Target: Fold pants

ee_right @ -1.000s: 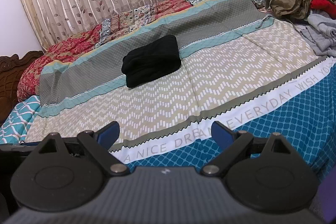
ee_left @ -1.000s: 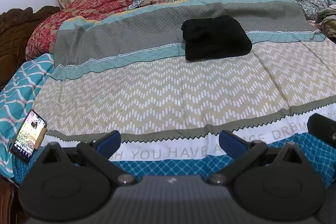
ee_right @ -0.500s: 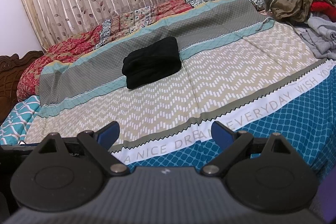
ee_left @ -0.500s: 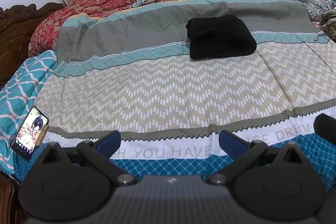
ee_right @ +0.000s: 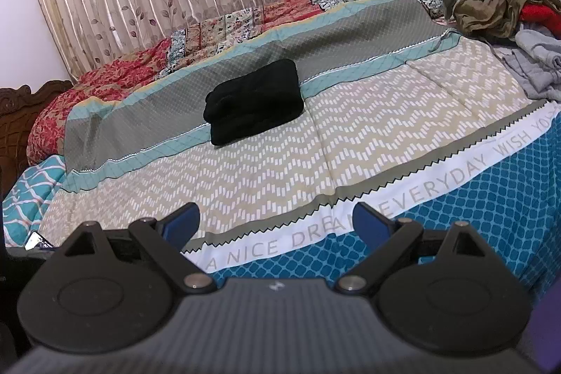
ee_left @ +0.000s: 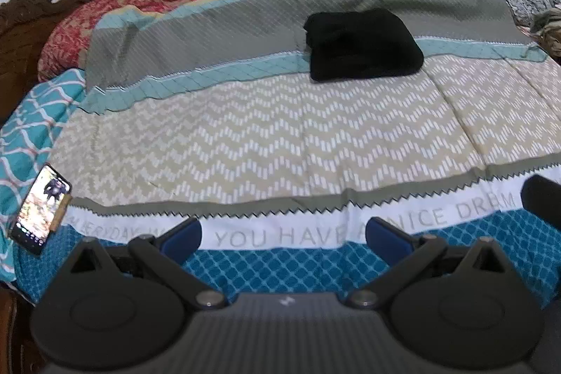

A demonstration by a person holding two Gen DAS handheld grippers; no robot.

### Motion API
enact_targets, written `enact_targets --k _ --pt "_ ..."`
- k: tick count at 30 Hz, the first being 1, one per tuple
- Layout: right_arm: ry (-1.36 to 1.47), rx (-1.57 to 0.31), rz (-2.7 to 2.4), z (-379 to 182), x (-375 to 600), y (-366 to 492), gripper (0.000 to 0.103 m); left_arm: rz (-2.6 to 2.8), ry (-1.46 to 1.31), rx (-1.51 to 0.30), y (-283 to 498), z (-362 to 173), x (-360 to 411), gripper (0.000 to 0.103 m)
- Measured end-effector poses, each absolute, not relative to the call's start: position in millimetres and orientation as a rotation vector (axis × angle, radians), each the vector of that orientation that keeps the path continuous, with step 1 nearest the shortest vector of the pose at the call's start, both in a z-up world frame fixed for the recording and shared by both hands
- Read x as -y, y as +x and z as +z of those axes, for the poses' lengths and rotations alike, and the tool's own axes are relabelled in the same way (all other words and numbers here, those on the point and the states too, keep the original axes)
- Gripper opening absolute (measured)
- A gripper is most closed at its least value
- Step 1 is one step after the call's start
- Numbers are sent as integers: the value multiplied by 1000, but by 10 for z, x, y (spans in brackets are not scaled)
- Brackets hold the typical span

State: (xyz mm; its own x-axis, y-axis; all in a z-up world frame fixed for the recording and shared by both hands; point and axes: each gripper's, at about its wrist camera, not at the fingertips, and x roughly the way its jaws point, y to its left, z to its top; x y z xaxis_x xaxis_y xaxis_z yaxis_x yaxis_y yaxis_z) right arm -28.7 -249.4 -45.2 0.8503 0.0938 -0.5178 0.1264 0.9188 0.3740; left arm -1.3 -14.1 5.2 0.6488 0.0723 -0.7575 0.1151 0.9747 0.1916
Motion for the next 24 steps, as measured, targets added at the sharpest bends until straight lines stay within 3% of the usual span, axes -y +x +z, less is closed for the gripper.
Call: enact_targets --k 12,24 --pt "425 -582 -22 -500 2473 -278 96 -19 238 -940 -31 -94 142 103" --pt "351 -747 -46 -691 2345 -166 96 -18 239 -1020 -50 -291 91 103"
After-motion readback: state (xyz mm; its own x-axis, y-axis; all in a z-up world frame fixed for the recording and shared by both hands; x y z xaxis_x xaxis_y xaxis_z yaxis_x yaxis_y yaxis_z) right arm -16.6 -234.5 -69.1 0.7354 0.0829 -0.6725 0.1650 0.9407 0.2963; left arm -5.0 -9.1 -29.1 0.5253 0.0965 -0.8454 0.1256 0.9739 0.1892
